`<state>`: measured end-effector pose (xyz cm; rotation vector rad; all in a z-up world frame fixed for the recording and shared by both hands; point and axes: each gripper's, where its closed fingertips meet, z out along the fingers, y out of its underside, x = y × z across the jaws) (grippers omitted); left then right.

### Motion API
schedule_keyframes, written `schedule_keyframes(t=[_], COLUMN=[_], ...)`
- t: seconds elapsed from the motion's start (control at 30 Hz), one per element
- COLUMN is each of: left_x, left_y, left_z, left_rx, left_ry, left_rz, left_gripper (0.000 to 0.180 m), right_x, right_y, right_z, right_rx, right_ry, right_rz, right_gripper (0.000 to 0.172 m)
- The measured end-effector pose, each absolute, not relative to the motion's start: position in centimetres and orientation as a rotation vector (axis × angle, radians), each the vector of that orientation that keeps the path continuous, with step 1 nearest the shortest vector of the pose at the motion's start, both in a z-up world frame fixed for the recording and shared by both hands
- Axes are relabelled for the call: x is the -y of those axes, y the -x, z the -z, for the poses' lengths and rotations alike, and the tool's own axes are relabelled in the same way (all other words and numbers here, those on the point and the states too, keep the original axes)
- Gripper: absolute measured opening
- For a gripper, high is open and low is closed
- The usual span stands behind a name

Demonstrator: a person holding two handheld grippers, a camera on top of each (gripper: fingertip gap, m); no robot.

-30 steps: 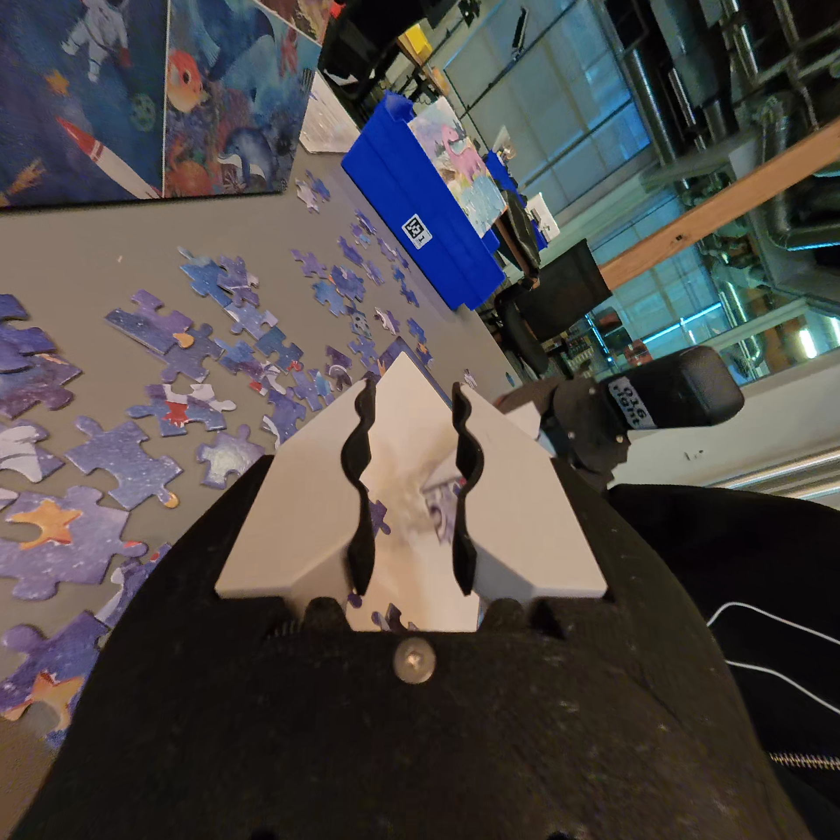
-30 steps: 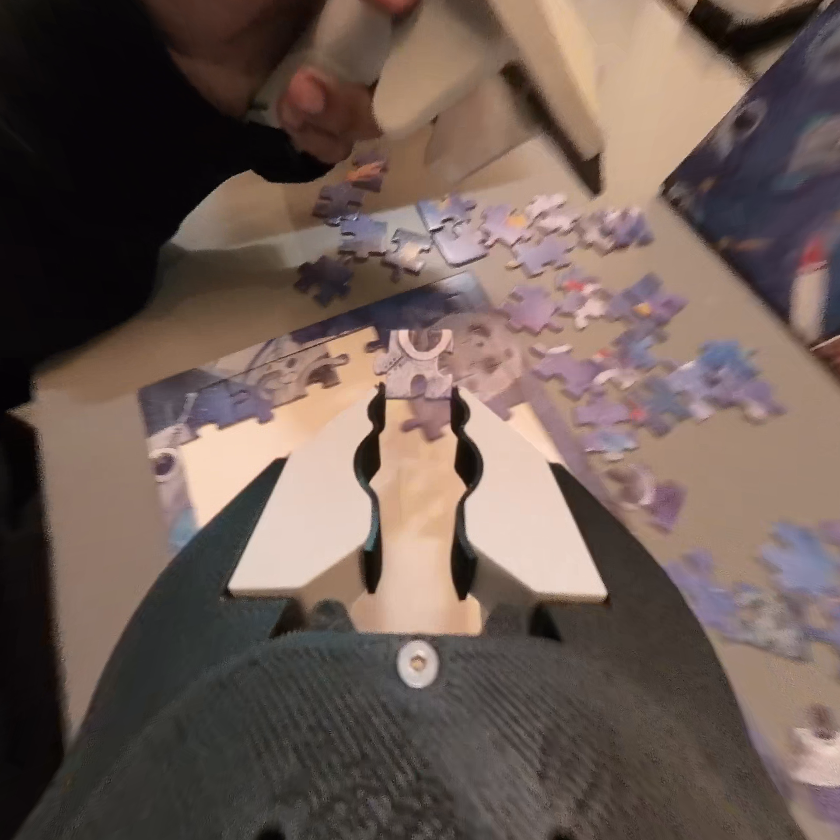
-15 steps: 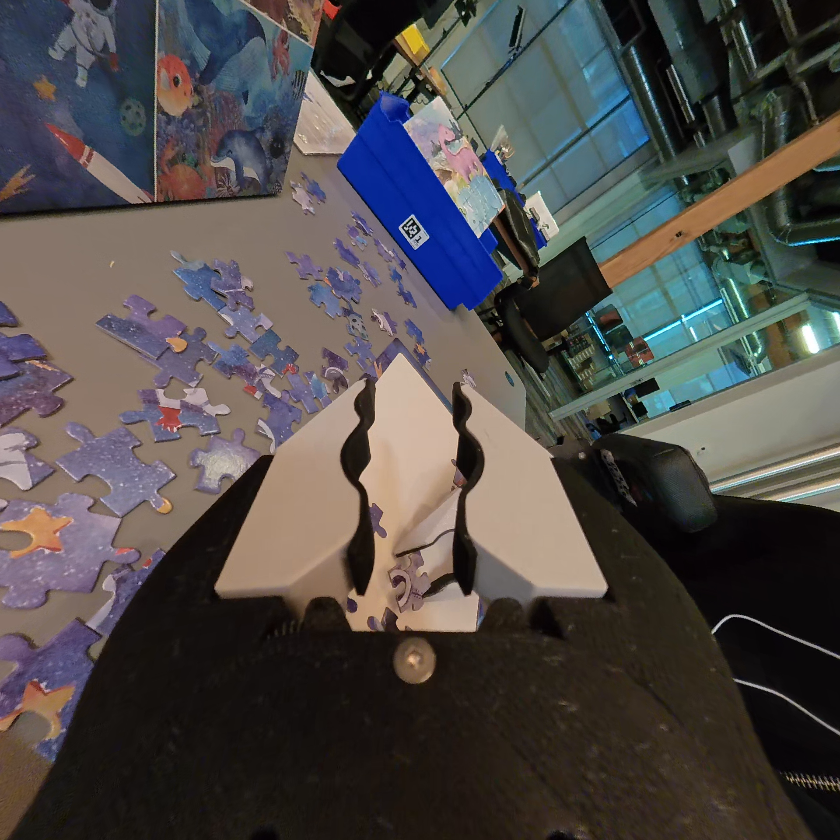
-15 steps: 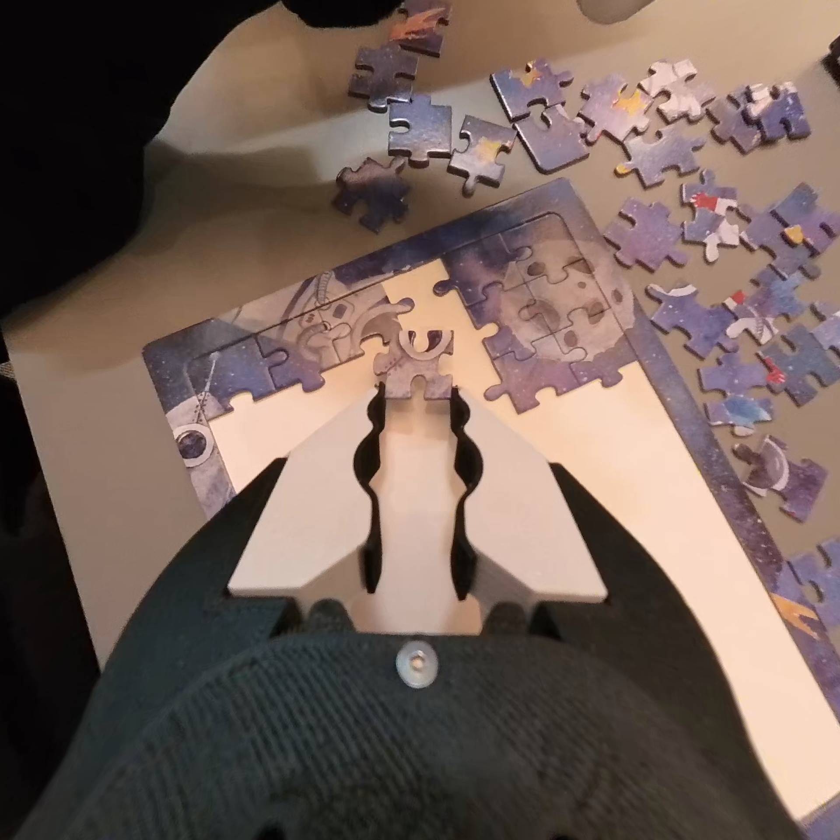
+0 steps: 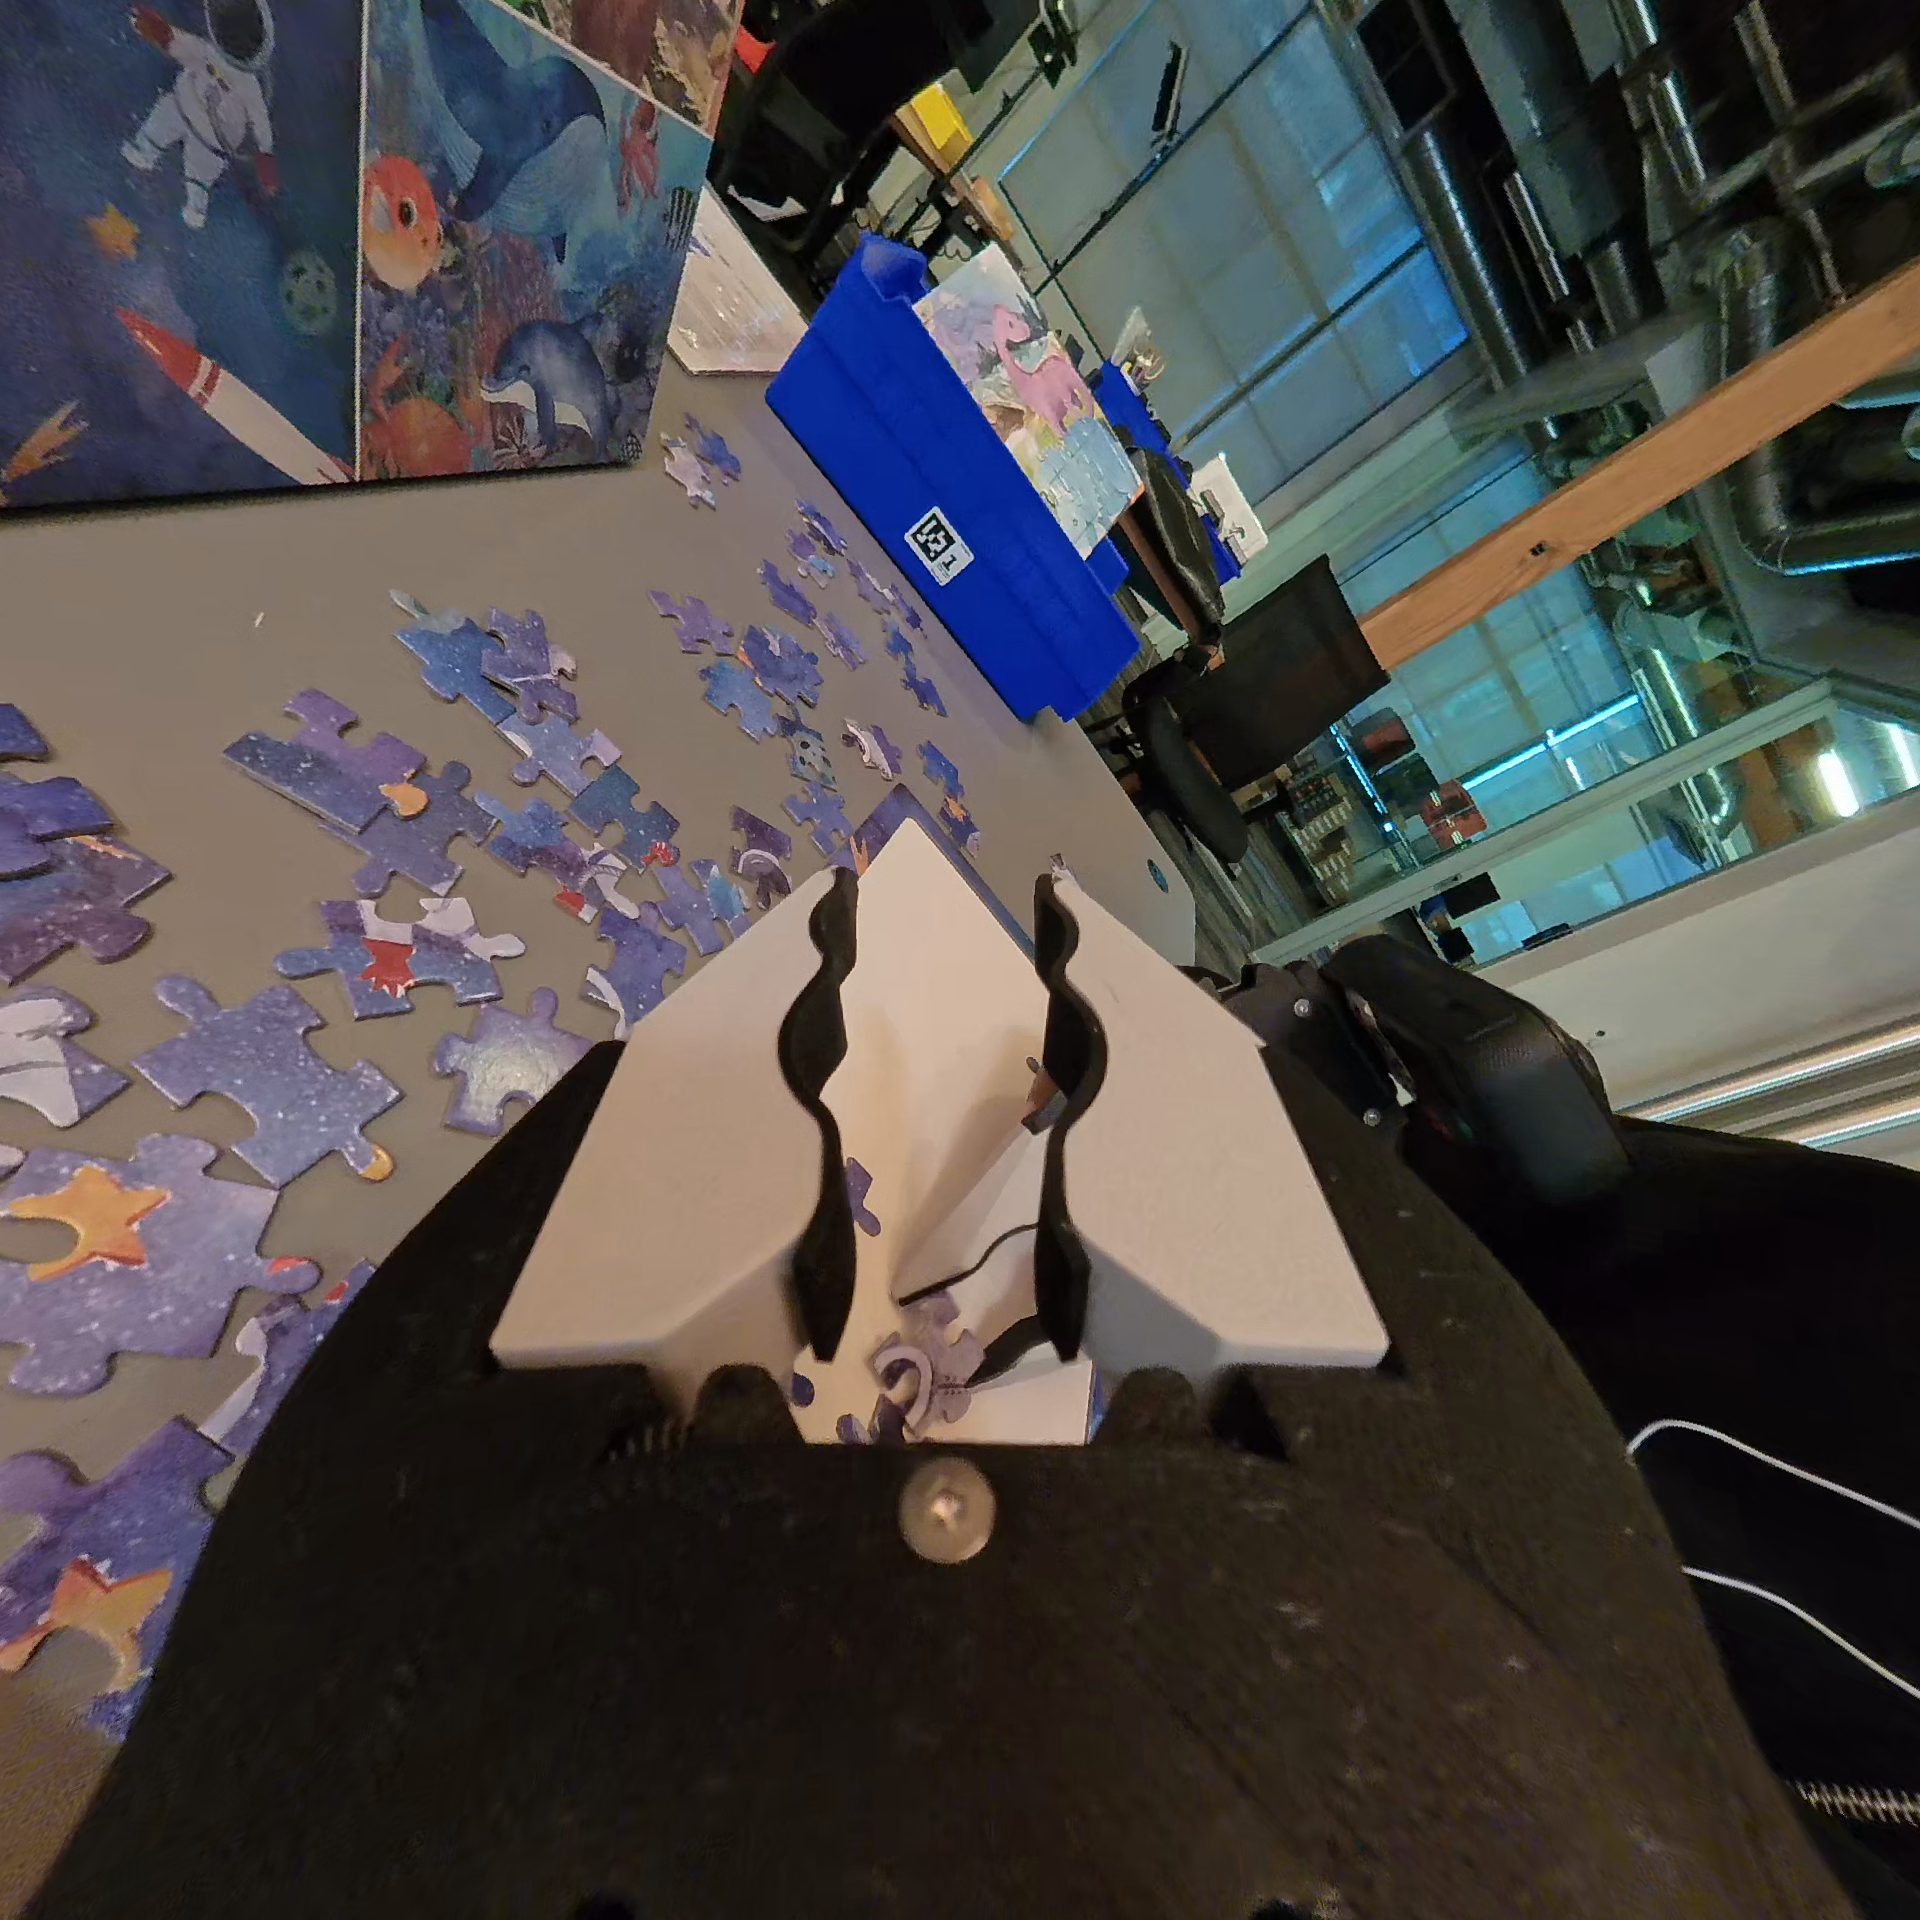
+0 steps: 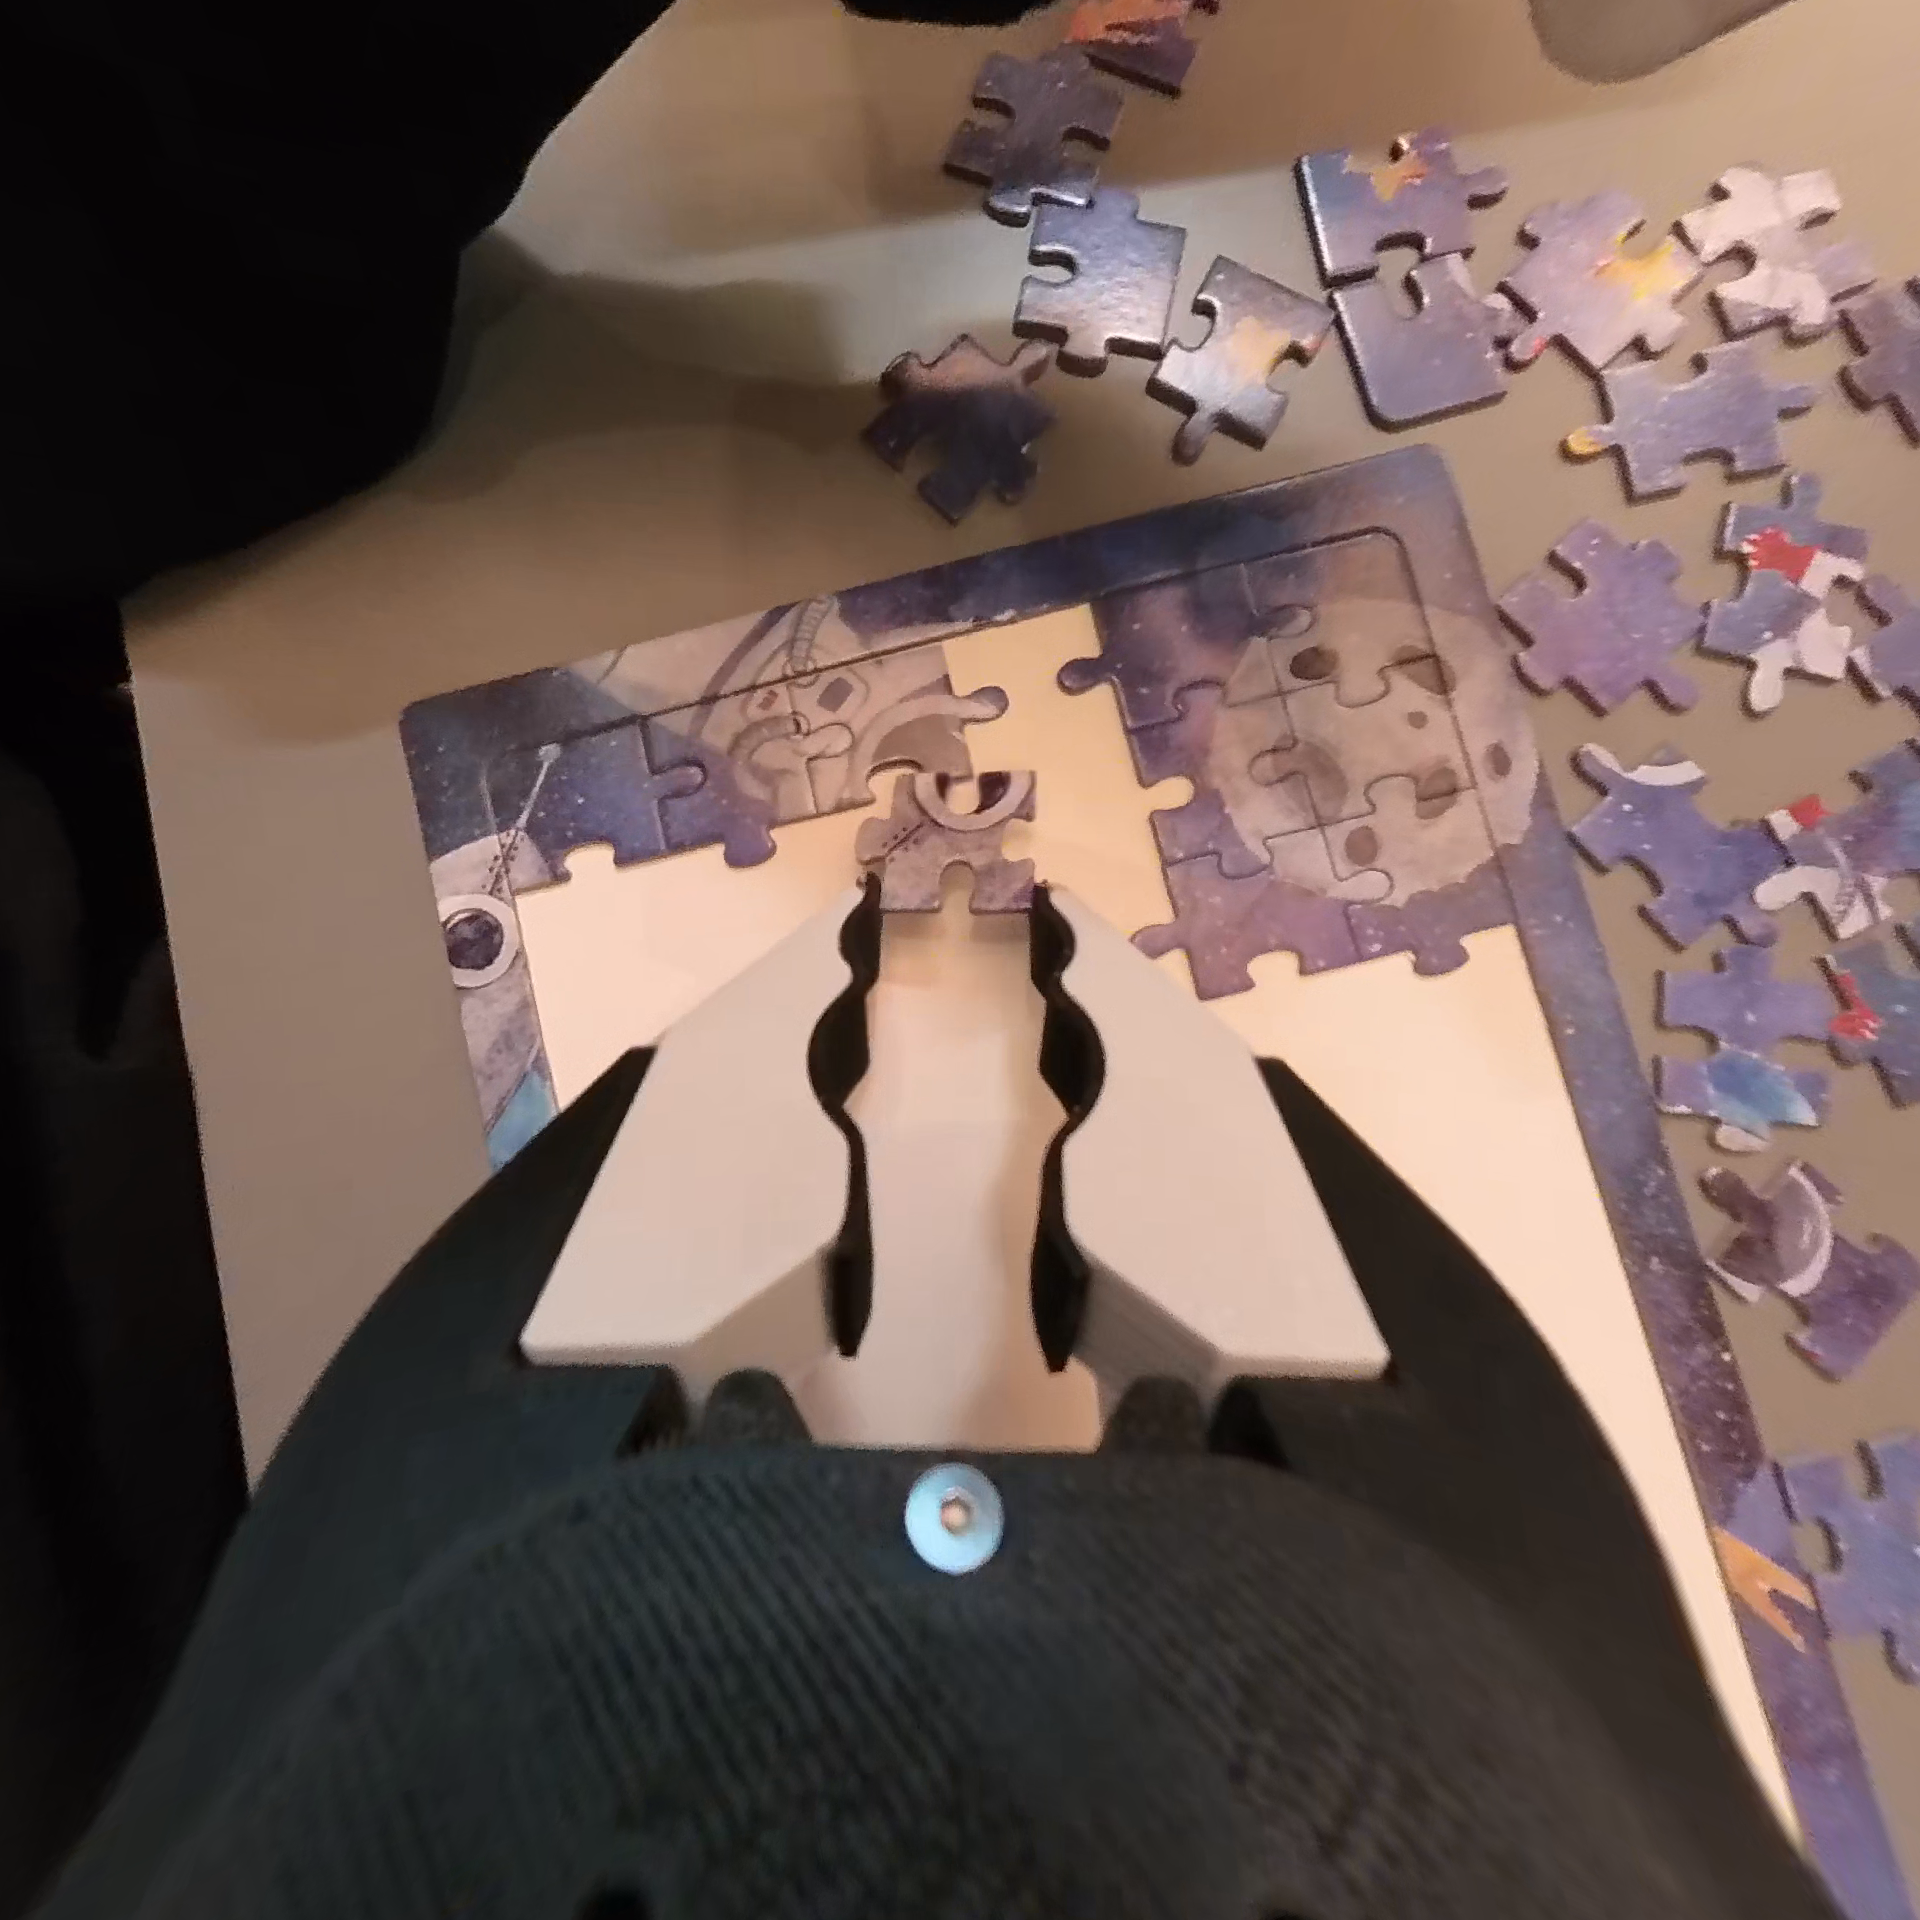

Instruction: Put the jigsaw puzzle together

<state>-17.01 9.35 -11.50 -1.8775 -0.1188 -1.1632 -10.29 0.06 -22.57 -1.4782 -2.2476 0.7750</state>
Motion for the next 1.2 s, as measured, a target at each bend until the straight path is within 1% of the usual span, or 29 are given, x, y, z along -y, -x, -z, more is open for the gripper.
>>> schedule_keyframes(t=[0.23,0.5,0.67,0.9,0.97,1.1,1.2], left_x=[-9.3,-9.4,-9.4,-9.4,-9.4,-9.4,-9.4], left_y=[16.9,17.0,16.9,16.9,16.9,16.9,16.9], left_z=[11.4,11.3,11.3,11.3,11.3,11.3,11.2], left_rx=[0.113,0.117,0.116,0.117,0.117,0.117,0.118], left_ry=[1.873,1.865,1.864,1.862,1.862,1.861,1.859], left_rz=[1.168,1.17,1.17,1.171,1.172,1.173,1.172], left_gripper=[0.033,0.033,0.033,0.033,0.033,0.033,0.033], right_x=[0.0,0.2,1.1,1.0,0.8,1.0,0.9], right_y=[9.9,9.5,8.4,8.3,8.8,9.7,10.0], right_z=[22.6,22.7,22.5,22.1,21.9,22.1,22.6], right_rx=[2.294,2.321,2.374,2.353,2.329,2.322,2.334], right_ry=[1.464,1.434,1.449,1.442,1.4,1.281,1.272], right_rz=[-0.768,-0.766,-0.824,-0.861,-0.857,-0.846,-0.84], right_gripper=[0.028,0.033,0.028,0.026,0.028,0.037,0.041])
